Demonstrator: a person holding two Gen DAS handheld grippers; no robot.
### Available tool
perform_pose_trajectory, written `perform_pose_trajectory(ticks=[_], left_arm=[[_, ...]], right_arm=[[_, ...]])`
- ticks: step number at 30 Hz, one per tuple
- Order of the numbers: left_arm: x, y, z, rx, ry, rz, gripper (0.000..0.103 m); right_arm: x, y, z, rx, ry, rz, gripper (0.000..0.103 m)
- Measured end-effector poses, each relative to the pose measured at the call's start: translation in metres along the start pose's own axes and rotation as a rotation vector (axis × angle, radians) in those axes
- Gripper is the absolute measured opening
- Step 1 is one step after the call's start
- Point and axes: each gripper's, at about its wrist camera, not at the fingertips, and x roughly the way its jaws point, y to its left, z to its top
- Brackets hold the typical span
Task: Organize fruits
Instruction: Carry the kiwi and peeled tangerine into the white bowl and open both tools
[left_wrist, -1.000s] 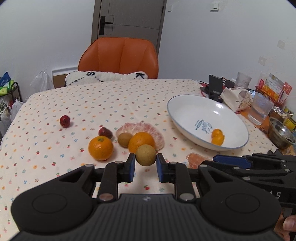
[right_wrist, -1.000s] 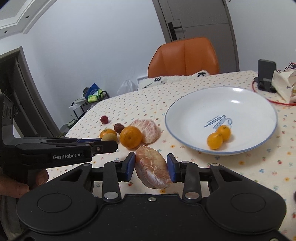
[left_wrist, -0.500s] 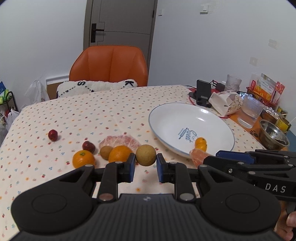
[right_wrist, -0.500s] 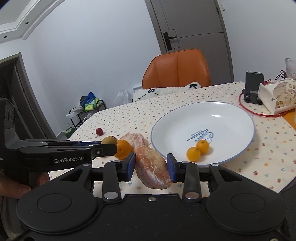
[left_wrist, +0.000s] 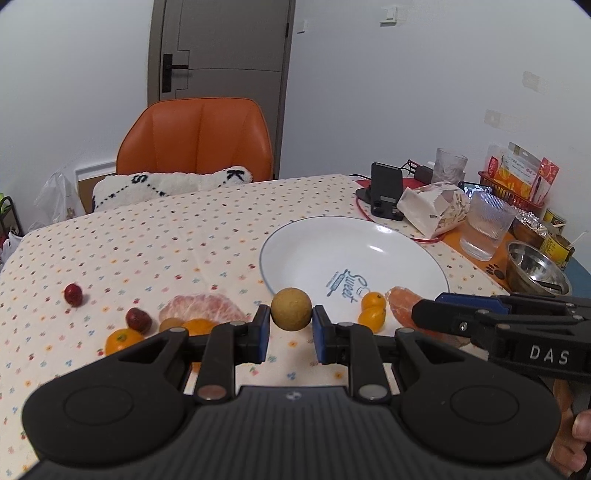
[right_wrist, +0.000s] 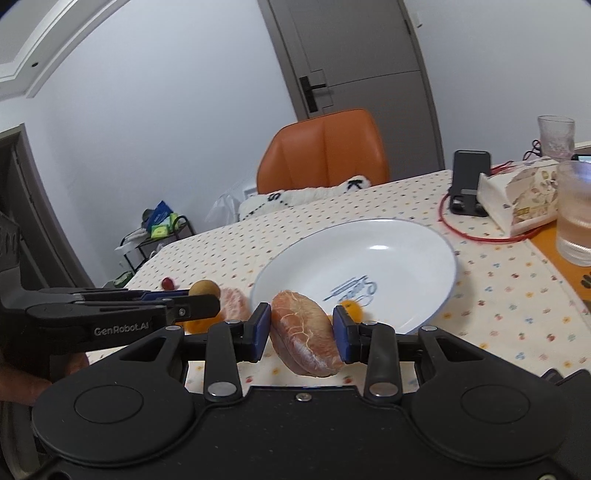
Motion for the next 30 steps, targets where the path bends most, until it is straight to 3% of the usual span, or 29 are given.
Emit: perform_pose_trajectory(ticks=[23,30], left_arm=[[0.066,-0.029,0.017,0.033,0.058,-0.034,0.023],[0.064,-0.027,0.02,0.027,0.061,-0.014,0.027]], right_arm=[[0.028,-0.055,0.011,0.067,-0.015,-0.074,0.034],[0.03,-0.056,0.011,0.079,-0.025,-0.074,0.035]])
